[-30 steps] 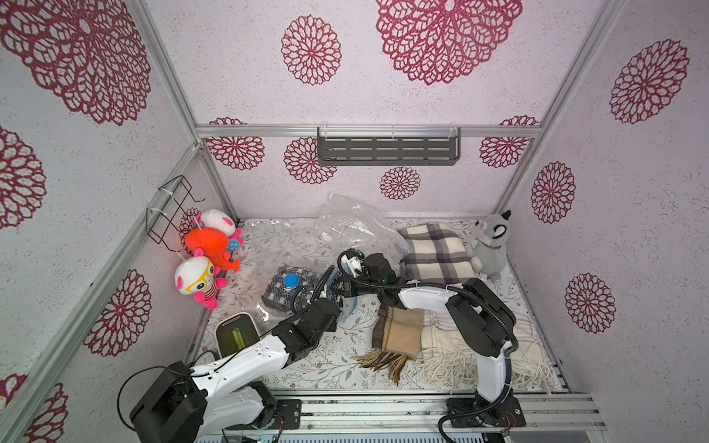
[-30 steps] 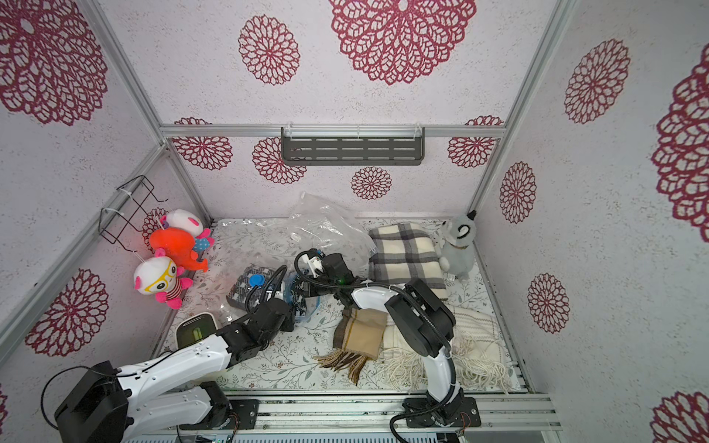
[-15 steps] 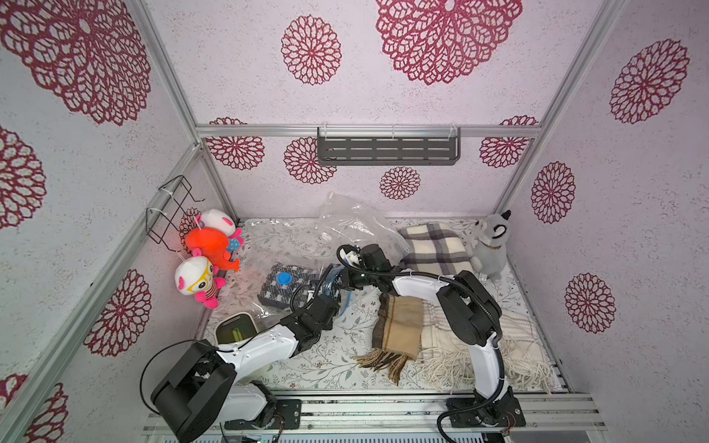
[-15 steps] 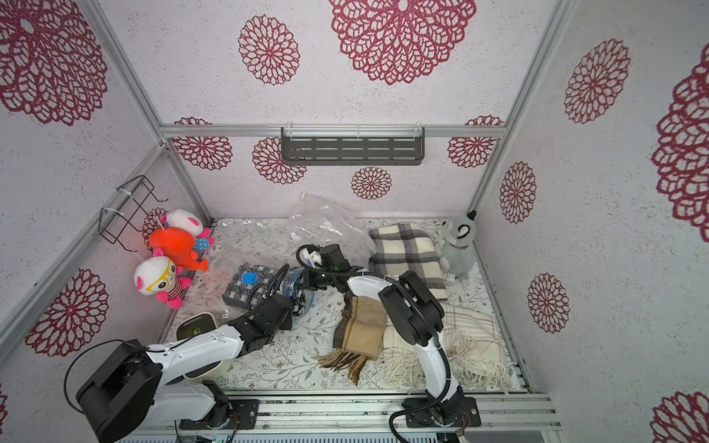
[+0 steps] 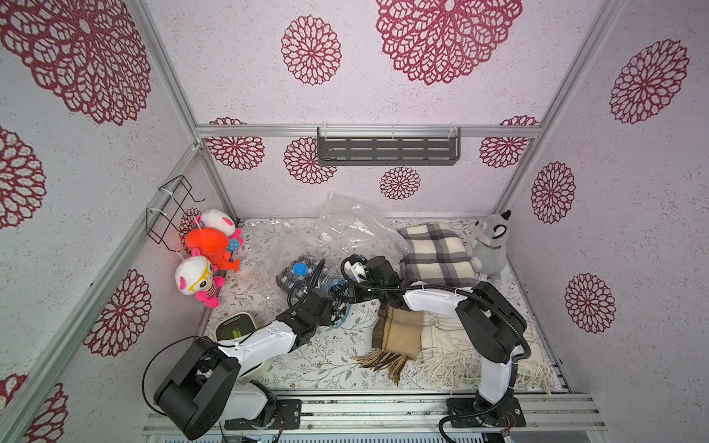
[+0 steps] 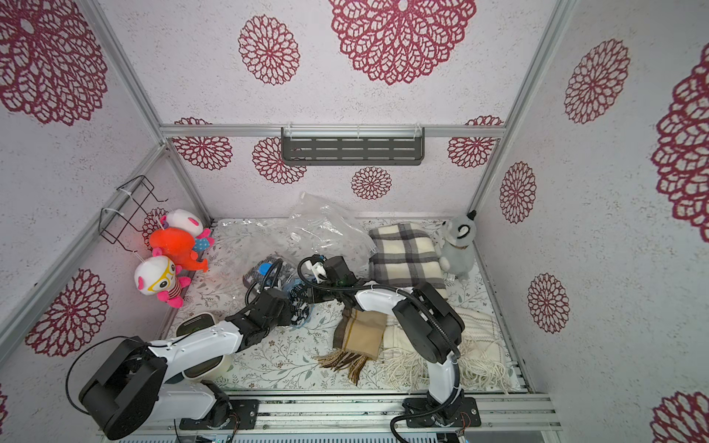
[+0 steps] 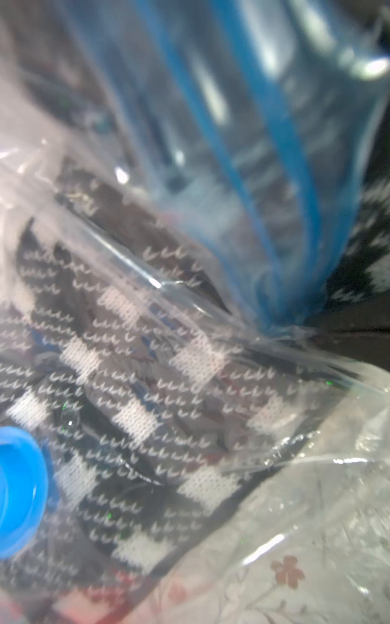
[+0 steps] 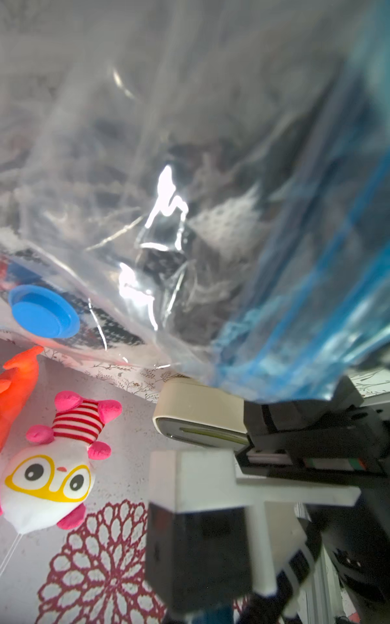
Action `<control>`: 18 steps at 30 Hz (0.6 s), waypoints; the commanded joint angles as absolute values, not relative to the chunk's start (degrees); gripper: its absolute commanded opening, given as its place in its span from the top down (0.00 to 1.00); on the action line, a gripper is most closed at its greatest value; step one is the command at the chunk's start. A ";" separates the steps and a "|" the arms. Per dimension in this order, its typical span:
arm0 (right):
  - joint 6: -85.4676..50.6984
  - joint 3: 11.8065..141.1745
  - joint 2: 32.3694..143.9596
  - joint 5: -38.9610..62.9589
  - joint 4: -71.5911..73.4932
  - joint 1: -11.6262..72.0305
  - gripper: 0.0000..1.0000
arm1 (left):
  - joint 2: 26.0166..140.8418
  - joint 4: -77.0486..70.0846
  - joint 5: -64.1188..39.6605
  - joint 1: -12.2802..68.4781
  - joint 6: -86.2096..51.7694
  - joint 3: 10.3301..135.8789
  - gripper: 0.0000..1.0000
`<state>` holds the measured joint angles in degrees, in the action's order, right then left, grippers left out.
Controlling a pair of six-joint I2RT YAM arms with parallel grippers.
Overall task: Take the scarf out of the vacuum bag
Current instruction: Take out the scarf from the vacuum bag.
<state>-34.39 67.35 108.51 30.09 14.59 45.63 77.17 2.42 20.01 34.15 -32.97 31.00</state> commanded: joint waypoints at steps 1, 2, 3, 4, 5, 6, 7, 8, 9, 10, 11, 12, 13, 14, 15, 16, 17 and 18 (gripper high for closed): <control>-28.94 69.57 106.83 33.49 10.87 47.05 1.00 | 75.50 -5.56 12.91 33.78 -32.82 29.85 1.00; -27.77 70.14 107.33 30.65 9.43 47.65 1.00 | 73.96 -6.57 12.15 34.54 -32.48 29.64 1.00; -25.98 71.24 108.00 28.43 7.68 48.61 1.00 | 72.53 -6.99 12.18 35.19 -32.35 29.46 1.00; -24.54 72.34 108.83 27.20 5.89 49.39 1.00 | 71.24 -6.32 12.32 35.24 -32.10 29.89 1.00; -24.67 72.37 109.49 28.49 6.04 49.53 1.00 | 70.32 -5.18 13.11 35.24 -31.39 30.61 1.00; -25.37 71.56 109.49 30.17 7.56 49.56 1.00 | 69.83 -4.37 13.86 35.13 -31.13 31.20 1.00; -25.81 70.64 109.07 30.64 8.52 49.56 1.00 | 69.79 -2.35 14.70 34.73 -30.95 32.37 1.00; -25.92 69.20 108.12 30.67 9.63 49.61 1.00 | 70.11 -0.71 15.52 34.06 -30.94 33.22 1.00; -25.64 68.14 107.13 31.17 10.39 49.92 1.00 | 70.88 -0.17 16.11 33.19 -30.89 33.60 1.00; -25.09 67.37 106.14 32.07 10.96 50.26 1.00 | 72.17 0.64 15.84 31.85 -30.86 34.04 1.00; -25.01 66.86 105.19 32.76 11.41 50.36 1.00 | 73.93 1.10 15.09 30.48 -30.84 34.39 1.00; -24.88 66.48 104.53 33.40 11.90 50.34 1.00 | 75.39 1.54 14.94 29.80 -30.88 34.66 1.00; -24.27 66.28 103.76 34.27 12.07 50.28 1.00 | 77.05 1.58 14.94 29.44 -31.12 34.80 1.00; -23.42 66.39 102.90 34.57 11.52 50.27 1.00 | 78.55 1.16 14.96 29.21 -31.30 34.76 1.00; -22.48 66.75 102.47 34.79 10.58 50.24 1.00 | 79.66 0.70 14.51 29.08 -31.37 34.76 1.00; -21.47 67.08 102.17 35.77 10.06 50.21 1.00 | 80.87 0.15 13.84 28.83 -31.46 34.72 1.00; -20.30 67.75 102.07 36.37 9.04 50.04 1.00 | 81.75 -0.29 13.40 28.77 -31.63 34.63 1.00; -20.00 68.24 102.26 37.46 8.84 49.45 1.00 | 82.23 -0.35 13.14 28.78 -31.71 34.55 1.00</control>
